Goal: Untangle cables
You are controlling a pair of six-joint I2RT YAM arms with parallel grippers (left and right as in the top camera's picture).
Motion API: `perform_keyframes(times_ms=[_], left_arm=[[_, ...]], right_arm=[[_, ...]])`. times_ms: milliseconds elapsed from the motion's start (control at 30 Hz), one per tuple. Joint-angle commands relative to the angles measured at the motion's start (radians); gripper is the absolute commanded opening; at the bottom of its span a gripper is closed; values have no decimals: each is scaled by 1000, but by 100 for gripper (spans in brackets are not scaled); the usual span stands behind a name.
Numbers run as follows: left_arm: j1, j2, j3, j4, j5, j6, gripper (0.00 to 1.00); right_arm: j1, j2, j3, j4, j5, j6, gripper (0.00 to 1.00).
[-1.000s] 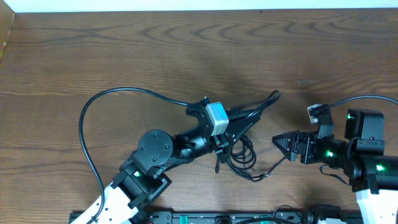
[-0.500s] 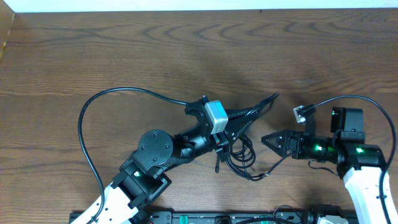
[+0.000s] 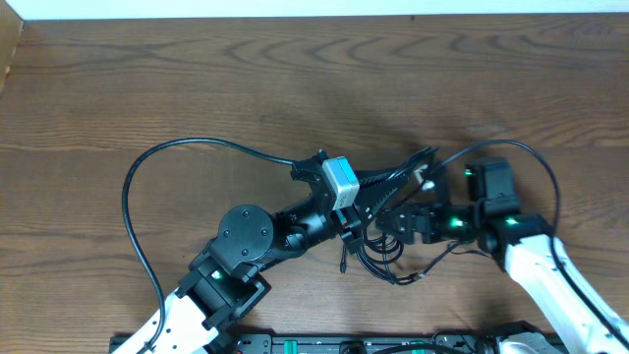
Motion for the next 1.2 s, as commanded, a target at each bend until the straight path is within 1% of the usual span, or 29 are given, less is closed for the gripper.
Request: perform_keyframes(times_ms=[0, 67, 100, 133, 167, 233, 267, 367, 433, 567, 700, 833, 1000, 1100, 1167], left_arm=[[5, -1, 15, 12, -10, 2, 7], [5, -1, 15, 12, -10, 2, 7], [5, -1, 15, 12, -9, 1, 7], [5, -1, 15, 11, -9, 1, 7], [5, -1, 15, 11, -9, 1, 7], [5, -2, 15, 11, -10, 2, 7], [5, -2, 15, 11, -10, 1, 8], [5, -8, 15, 2, -13, 2, 7], [5, -17, 15, -27, -51, 2, 7], [5, -47, 15, -137, -216, 1, 7], [5, -71, 15, -241, -353, -26, 8], [5, -76, 15, -346, -455, -96, 8], [5, -75, 15, -460, -514, -192, 7], [5, -71, 15, -504, -514, -224, 7], [5, -71, 15, -528, -512, -224, 8]], right_arm=[[61, 59, -6, 39, 121, 100, 80], [93, 98, -6, 64, 164, 125, 76], [109, 120, -6, 82, 166, 124, 72], [120, 138, -6, 95, 166, 124, 64], [128, 153, -6, 108, 166, 124, 54], [132, 175, -6, 122, 166, 124, 13], [130, 180, -6, 124, 166, 124, 1], [114, 173, -6, 123, 166, 124, 1], [97, 162, -6, 122, 166, 124, 1], [44, 113, -6, 111, 165, 124, 1], [-14, 34, -6, 113, 161, 124, 1], [-74, -86, -6, 129, 162, 122, 1], [-125, -262, -6, 222, 163, 111, 1], [-135, -367, -6, 307, 165, 92, 1], [-134, -414, -6, 350, 174, 93, 1]])
